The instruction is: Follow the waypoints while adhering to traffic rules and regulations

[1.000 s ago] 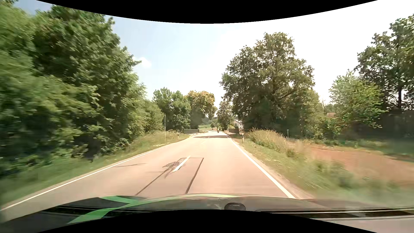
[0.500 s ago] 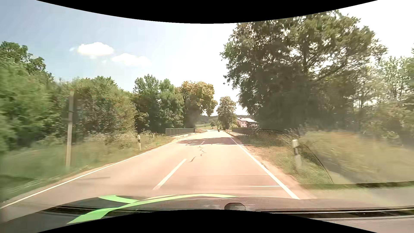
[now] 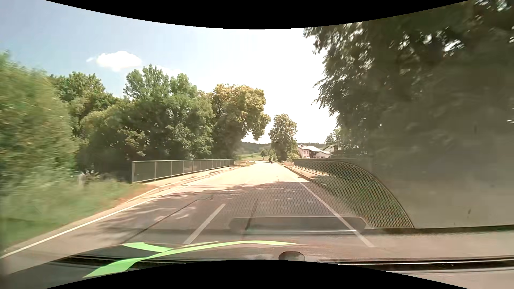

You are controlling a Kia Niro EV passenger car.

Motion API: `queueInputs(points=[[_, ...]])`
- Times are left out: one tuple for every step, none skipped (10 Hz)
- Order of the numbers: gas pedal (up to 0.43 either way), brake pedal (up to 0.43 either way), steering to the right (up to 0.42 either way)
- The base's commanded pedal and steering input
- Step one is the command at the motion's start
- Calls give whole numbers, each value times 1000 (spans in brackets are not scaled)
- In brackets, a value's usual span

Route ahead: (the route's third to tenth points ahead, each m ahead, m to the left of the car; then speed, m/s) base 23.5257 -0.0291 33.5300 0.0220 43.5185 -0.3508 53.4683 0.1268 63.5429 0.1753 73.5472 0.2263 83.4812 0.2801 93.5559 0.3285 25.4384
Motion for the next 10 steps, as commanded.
queueInputs(points=[[110, 0, -3], [67, 0, -3], [67, 0, -2], [79, 0, 0], [87, 0, 0], [98, 0, 0], [110, 0, 0], [110, 0, 0], [110, 0, 0], [110, 0, 0]])
